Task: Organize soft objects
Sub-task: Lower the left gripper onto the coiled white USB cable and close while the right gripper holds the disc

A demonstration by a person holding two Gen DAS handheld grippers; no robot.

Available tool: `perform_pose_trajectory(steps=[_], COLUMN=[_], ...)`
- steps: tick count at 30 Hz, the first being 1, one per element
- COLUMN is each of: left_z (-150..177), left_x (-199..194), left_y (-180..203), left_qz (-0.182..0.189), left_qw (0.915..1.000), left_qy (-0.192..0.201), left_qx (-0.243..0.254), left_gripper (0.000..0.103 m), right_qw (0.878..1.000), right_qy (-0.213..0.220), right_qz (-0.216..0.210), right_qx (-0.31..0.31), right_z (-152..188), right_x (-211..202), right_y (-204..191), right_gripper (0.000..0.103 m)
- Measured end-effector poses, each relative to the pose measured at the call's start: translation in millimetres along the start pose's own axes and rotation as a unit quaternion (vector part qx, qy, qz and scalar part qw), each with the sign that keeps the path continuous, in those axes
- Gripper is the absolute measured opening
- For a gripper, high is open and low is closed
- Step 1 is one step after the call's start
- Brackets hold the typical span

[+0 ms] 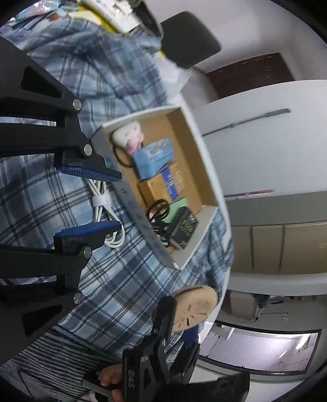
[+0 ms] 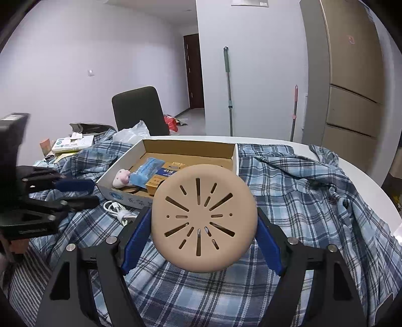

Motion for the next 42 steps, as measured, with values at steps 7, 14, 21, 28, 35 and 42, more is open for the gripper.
perform_pose_trajectory(steps=[7,14,21,28,35,42], left_z=[-2,-9,-4,2,13,22], left_x=[30,32,42,60,69,52], left_y=[12,11,17,17,14,30], left_qz=[0.025,0.006,0.037,0.033,0.020,0.037], left_qw=[0.9990,0.9995,0.9975,0.9946,0.9922,0.9899], left_qy=[-0.035,-0.023,-0.046,-0.077,-0.098,-0.101], left_qx=[0.005,0.023,0.038,0.061,0.075,0.092], left_gripper=[0.035,0.081,0.081,0.082,0.082,0.035], right_qw=[1.000,1.000,1.000,1.000,1.000,1.000], right_qy=[0.003,-0.004,-0.005,-0.008,0.002,0.002], right_qz=[-0.012,-0.019,-0.022,-0.020,-0.014,-0.013], right_qx=[0.002,0.001,0.006,0.000,-0.006,-0.009], right_z=[1,3,3,4,4,4], right_x=[-5,-3,-3,-1,-6,-6], right_y=[2,1,4,2,0,0], right_gripper=[0.077,0.077,0.078,0.078,0.078,0.078])
Point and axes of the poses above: each gripper's, at about its wrist camera, not at the fingertips, and x roughly the way its jaws point, y to its right, z to its underside, the point moved 9 cm from there along x, roughly the way its jaws point, and after that the axes turned 12 degrees about -y, right-handed, at the moved point
